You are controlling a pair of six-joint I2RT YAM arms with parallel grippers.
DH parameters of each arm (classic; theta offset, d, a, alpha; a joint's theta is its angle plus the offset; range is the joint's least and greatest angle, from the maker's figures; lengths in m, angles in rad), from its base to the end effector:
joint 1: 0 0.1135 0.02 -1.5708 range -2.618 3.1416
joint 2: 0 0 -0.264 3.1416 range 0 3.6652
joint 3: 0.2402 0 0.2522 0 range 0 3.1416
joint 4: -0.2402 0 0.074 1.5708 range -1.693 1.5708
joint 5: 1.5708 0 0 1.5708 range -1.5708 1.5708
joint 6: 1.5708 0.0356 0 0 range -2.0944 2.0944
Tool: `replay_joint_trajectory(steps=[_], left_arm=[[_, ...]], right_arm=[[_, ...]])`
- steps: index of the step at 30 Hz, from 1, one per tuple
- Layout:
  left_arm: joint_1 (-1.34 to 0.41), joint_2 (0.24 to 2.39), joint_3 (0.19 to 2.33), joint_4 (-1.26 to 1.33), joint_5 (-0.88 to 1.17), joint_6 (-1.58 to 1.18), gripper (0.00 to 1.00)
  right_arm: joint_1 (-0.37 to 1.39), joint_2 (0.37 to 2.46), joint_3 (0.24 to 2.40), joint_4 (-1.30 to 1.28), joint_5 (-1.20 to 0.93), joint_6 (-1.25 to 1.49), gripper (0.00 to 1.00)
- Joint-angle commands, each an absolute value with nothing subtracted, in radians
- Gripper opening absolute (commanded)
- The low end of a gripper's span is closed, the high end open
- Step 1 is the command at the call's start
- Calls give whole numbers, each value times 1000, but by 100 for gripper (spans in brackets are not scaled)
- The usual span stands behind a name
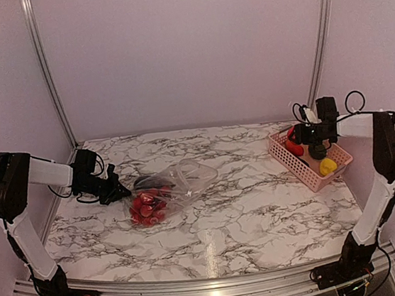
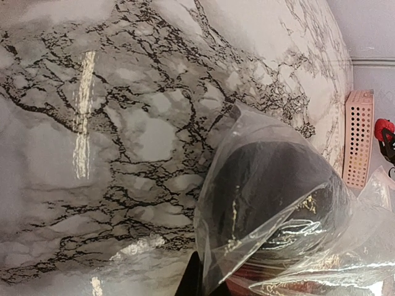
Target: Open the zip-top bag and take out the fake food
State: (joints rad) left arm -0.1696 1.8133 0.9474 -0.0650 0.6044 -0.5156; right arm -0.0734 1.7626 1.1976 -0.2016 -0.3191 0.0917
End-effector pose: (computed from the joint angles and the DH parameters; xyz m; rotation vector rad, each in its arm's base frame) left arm 0.3411 -0.0789 0.1392 -0.1795 2.5571 -1.0325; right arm 0.3868 -0.0172 0.2174 0.0330 2.3197 0.3814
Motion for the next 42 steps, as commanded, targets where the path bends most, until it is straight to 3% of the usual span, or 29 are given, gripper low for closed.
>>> replay_joint_trajectory(steps=[1, 7, 12, 20, 29, 33, 42], left_arm=[[-163, 1822, 965, -105, 578, -507, 0], [-163, 1825, 974, -117, 579, -498, 0], [-163, 1821, 976, -118, 580, -492, 0], [-164, 1818, 974, -110, 591, -487, 0], [-167, 1808, 966, -86, 606, -486, 0], [-171, 1802, 968, -80, 613, -489, 0], [-186, 1791, 976, -62, 627, -498, 0]], right_arm=[[-80, 1822, 1291, -229, -189, 71, 56], [-91, 1891, 1389, -261, -154, 50, 73], [-91, 1898, 1445, -305, -138, 20, 81], [-43, 1804, 1416, -297, -330, 4, 73], [239, 1696, 1300, -219, -599, -31, 66], [352, 1688, 1300, -220, -670, -38, 55], [547, 1784, 1331, -220, -774, -45, 45]])
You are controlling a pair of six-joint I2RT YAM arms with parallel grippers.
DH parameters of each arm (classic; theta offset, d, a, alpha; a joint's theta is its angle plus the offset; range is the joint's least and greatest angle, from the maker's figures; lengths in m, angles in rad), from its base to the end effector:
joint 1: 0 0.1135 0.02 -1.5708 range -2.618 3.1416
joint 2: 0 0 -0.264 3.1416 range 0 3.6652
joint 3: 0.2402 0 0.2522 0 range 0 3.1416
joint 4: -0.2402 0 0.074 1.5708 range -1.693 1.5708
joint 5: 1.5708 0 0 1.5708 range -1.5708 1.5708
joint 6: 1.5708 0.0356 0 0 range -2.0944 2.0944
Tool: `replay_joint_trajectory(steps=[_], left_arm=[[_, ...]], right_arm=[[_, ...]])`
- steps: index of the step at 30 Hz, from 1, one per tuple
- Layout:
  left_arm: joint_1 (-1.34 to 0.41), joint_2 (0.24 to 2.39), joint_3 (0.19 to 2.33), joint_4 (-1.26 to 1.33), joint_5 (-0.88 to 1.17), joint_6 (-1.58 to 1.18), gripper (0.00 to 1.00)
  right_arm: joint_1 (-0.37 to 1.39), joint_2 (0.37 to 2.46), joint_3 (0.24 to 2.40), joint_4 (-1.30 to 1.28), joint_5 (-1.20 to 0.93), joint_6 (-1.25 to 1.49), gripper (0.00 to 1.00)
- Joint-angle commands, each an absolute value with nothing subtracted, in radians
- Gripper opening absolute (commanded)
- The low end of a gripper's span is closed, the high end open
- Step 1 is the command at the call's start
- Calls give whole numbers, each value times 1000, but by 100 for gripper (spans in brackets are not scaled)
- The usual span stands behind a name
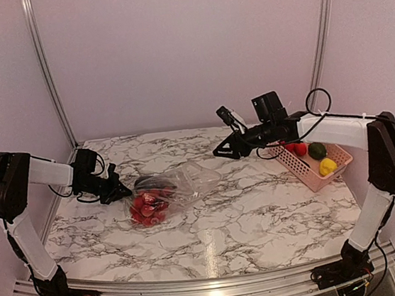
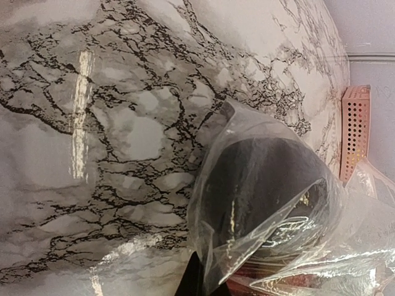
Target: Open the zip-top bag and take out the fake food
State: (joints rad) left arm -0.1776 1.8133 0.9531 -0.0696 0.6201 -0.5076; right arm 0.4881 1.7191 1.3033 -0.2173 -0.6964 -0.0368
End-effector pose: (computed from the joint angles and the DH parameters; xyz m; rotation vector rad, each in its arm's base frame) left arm 0.3411 -0.0822 0.1407 -0.1511 2.5565 -1.0525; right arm 0.3329 0.2026 0.2706 -0.9511 1.9981 1.0166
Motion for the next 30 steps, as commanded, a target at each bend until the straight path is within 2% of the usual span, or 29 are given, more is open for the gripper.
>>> replay_joint_trajectory(steps=[1, 9, 17, 28, 30], left_arm=[[-187, 1789, 976, -59, 629, -500, 0], [-199, 1783, 973, -39, 637, -513, 0], [-215, 1779, 962, -22, 634, -532, 0], [-222, 1765, 938, -9, 629, -537, 0], [-222, 1764, 936, -9, 628, -537, 0]], right_arm=[[563, 1799, 1334, -222, -776, -46, 44], [669, 1936, 1393, -257, -797, -44, 38], [749, 2065, 1467, -243, -784, 6, 37], [764, 2125, 1499, -121, -830, 126, 47], [764, 2137, 1510, -115, -846, 130, 53]])
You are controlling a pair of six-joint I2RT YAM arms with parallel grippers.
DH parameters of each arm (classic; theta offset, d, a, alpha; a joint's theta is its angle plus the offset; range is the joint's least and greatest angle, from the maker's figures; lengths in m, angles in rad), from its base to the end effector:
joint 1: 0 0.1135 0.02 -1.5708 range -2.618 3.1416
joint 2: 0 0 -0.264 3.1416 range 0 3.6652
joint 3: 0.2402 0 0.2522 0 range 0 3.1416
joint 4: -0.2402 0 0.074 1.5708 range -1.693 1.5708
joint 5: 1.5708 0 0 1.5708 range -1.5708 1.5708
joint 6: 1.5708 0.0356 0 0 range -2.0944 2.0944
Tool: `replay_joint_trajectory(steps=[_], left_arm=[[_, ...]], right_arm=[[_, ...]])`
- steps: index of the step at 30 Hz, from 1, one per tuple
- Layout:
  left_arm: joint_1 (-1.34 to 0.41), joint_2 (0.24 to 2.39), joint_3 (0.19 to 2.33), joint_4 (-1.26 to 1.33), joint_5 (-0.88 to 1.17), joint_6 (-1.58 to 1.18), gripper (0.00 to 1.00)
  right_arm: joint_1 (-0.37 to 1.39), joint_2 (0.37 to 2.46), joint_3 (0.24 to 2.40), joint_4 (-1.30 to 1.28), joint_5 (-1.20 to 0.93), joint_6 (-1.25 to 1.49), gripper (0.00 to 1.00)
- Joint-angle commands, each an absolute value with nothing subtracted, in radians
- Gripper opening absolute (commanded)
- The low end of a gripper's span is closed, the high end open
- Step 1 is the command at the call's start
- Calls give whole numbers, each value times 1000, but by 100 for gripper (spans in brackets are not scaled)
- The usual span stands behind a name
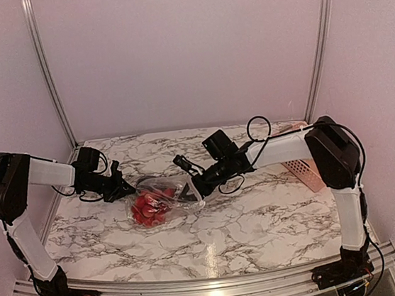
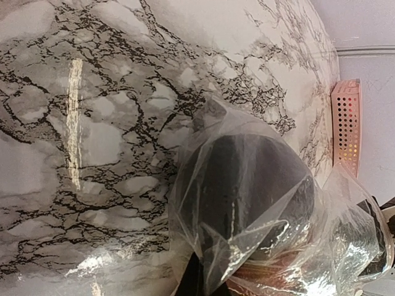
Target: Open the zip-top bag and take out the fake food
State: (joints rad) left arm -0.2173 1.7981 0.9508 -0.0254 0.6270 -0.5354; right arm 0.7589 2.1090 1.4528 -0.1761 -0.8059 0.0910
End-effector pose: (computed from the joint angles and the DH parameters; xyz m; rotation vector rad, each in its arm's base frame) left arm 0.3399 -0.0964 0.1481 -0.1049 2.5193 -1.0899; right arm 0.3106 0.3300 0.1653 -1.1909 2.1932 1.3492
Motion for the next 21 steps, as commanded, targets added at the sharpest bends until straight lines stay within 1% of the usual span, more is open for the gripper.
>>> replay_joint_trajectory(steps=[1, 3, 7, 9, 13, 15, 18, 21], left_arm=[[-222, 1765, 935, -10, 627, -537, 0], [-222, 1764, 933, -11, 622, -538, 0], [-222, 1767, 929, -9, 620, -541, 0], [-222, 1767, 928, -9, 621, -543, 0], [-222, 1768, 927, -9, 620, -542, 0], [-222, 1769, 925, -9, 620, -541, 0], [-222, 1769, 921, -9, 618, -541, 0], [-222, 1772, 921, -9, 617, -541, 0]], right_arm=[[765, 2140, 1516, -114, -853, 132, 55], [768, 2144, 1526, -108, -866, 134, 57], [770, 2154, 1551, -107, -862, 143, 56], [772, 2164, 1568, -105, -859, 156, 53], [777, 2196, 1615, -166, -835, 135, 40], [779, 2202, 1622, -189, -836, 111, 37], [779, 2198, 1616, -215, -841, 88, 36], [782, 2197, 1615, -240, -847, 68, 39]])
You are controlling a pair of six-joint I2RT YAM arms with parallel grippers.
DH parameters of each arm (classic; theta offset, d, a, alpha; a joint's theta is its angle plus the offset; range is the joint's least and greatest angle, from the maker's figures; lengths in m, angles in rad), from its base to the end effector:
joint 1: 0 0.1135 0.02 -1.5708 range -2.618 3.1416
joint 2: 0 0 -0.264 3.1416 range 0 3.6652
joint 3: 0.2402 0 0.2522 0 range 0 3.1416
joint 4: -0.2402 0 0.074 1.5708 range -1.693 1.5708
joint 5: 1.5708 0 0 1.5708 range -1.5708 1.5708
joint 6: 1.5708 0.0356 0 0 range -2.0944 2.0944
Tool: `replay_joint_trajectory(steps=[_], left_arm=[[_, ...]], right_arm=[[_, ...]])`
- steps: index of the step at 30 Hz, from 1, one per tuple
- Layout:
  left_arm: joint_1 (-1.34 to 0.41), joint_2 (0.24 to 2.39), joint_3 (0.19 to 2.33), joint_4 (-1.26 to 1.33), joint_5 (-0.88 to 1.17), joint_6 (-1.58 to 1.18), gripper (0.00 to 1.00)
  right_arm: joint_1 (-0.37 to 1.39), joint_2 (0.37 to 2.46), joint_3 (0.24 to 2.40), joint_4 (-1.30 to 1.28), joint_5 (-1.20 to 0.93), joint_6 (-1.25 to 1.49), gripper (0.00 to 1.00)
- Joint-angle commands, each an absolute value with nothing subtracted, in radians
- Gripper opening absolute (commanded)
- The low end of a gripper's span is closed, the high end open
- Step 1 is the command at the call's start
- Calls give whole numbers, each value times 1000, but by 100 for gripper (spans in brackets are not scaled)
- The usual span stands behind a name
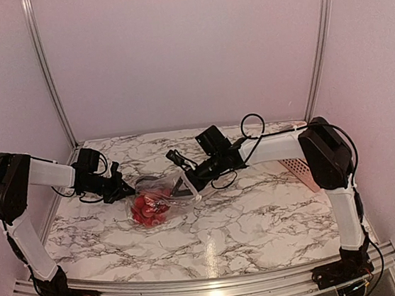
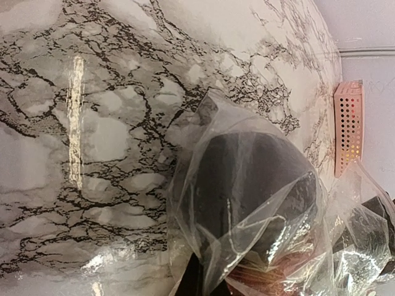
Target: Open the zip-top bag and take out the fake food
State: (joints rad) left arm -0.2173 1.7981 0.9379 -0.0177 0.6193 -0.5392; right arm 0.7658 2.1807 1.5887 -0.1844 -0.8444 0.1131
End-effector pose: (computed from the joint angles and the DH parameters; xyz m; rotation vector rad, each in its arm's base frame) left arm 0.3378 -0.0958 0.1449 -0.1161 2.5254 -1.0815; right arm 0.3258 0.3502 0.1746 -1.2004 2.1329 1.4070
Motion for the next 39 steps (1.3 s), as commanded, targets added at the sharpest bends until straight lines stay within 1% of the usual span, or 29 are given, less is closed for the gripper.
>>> replay_joint_trajectory(steps=[1, 3, 4, 11, 12, 17, 31, 39], left_arm=[[-222, 1773, 922, -10, 617, -541, 0], [-222, 1777, 925, -9, 618, -543, 0], [-222, 1776, 927, -9, 618, -543, 0], [-222, 1778, 926, -9, 621, -541, 0], [-222, 1774, 922, -9, 621, -541, 0], [-207, 1758, 904, -9, 618, -537, 0], [-141, 1750, 909, -40, 608, -502, 0], [-140, 1766, 926, -55, 608, -492, 0]], right_arm=[[783, 2198, 1613, -248, -847, 62, 41], [788, 2201, 1611, -259, -839, 51, 43], [787, 2203, 1610, -263, -831, 49, 41], [788, 2169, 1605, -247, -782, 53, 2], [787, 2160, 1602, -247, -771, 55, 0], [775, 2101, 1554, -246, -756, 59, 0], [679, 1832, 1241, -199, -717, 71, 0], [645, 1707, 1228, -199, -673, 103, 0]])
